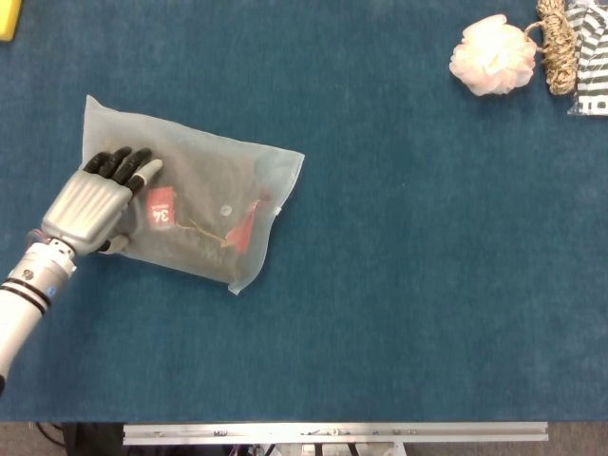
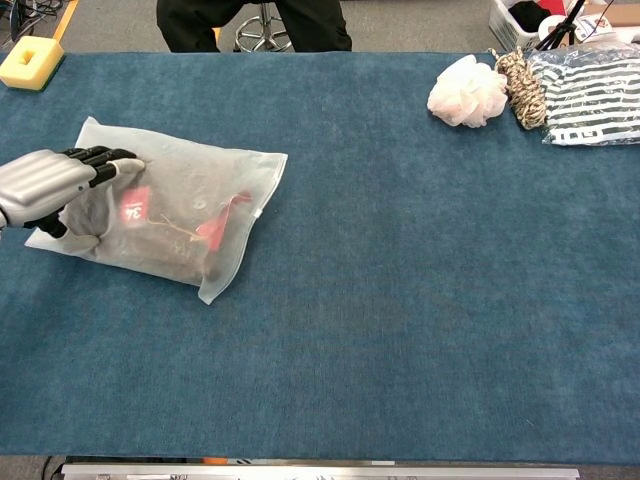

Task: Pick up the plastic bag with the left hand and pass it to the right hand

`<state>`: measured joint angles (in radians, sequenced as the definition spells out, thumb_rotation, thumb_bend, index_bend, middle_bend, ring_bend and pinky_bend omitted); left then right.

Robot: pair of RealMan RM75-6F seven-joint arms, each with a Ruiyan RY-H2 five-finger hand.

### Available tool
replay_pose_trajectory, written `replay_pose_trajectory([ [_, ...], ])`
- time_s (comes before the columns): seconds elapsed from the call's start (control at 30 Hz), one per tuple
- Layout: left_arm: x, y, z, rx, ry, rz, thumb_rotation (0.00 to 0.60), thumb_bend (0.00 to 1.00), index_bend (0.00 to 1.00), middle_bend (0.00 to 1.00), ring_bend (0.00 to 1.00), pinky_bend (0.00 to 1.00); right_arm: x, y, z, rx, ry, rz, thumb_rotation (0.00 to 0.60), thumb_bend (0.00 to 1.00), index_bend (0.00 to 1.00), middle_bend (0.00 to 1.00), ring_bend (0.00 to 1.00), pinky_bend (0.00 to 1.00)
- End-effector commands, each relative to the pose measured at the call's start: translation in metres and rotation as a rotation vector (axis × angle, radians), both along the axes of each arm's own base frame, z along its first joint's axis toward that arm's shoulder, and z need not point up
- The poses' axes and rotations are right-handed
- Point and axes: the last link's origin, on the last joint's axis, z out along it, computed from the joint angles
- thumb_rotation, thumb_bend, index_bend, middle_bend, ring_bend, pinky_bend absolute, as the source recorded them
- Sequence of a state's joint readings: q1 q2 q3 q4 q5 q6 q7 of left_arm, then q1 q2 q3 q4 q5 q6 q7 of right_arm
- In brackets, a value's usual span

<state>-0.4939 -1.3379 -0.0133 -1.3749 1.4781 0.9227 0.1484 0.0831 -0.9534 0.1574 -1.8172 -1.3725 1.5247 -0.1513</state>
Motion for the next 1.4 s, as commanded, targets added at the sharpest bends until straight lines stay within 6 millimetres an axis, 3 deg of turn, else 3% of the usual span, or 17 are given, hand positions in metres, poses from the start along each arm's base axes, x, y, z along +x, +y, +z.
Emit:
replay_pose_trajectory([
  [0.03,0.003,0.003,-0.007,-0.013,-0.006,-0.005,0.600,0.20,0.00,0.00,0.00,0.13,0.000,0.001,0.000,-0.001,-0.001,-0.002,0.600,0.39,0.09,0.22,0.14,0.38],
  [0.23,0.005,0.014,-0.020,-0.012,-0.022,-0.002,0.600,0.20,0.01,0.00,0.00,0.13,-0.001,0.002,0.002,-0.005,-0.004,-0.005,0.600,0.39,0.09,0.22,0.14,0.38],
  [0.33,0.003,0.020,-0.024,-0.001,-0.061,0.021,0.600,0.20,0.10,0.02,0.02,0.16,-0.001,0.002,0.002,-0.005,-0.004,-0.006,0.600,0.39,0.09,0.22,0.14,0.38],
  [0.4,-0.001,0.024,-0.025,0.005,-0.068,0.033,0.600,0.20,0.24,0.09,0.11,0.25,-0.001,0.003,0.003,-0.010,-0.005,-0.006,0.600,0.39,0.09,0.22,0.14,0.38],
  [0.67,-0.007,0.030,-0.020,0.054,-0.166,0.043,0.600,0.32,0.53,0.48,0.48,0.62,-0.002,0.003,0.004,-0.015,-0.007,-0.009,0.600,0.39,0.09,0.22,0.14,0.38],
  [0.87,-0.008,0.031,-0.009,0.087,-0.255,0.023,0.600,0.40,0.67,0.63,0.64,0.86,-0.001,0.004,0.005,-0.023,-0.010,-0.005,0.600,0.39,0.09,0.22,0.14,0.38],
  [1.13,-0.008,0.027,0.010,0.082,-0.357,0.036,0.600,0.42,0.75,0.78,0.74,0.96,0.004,0.001,0.002,-0.003,-0.008,0.013,0.600,0.39,0.09,0.22,0.14,0.38],
  [1.4,-0.004,0.024,0.024,0.047,-0.482,0.092,0.600,0.42,0.77,0.82,0.78,0.99,0.014,-0.003,-0.003,0.017,-0.001,0.046,0.600,0.39,0.09,0.22,0.14,0.38],
])
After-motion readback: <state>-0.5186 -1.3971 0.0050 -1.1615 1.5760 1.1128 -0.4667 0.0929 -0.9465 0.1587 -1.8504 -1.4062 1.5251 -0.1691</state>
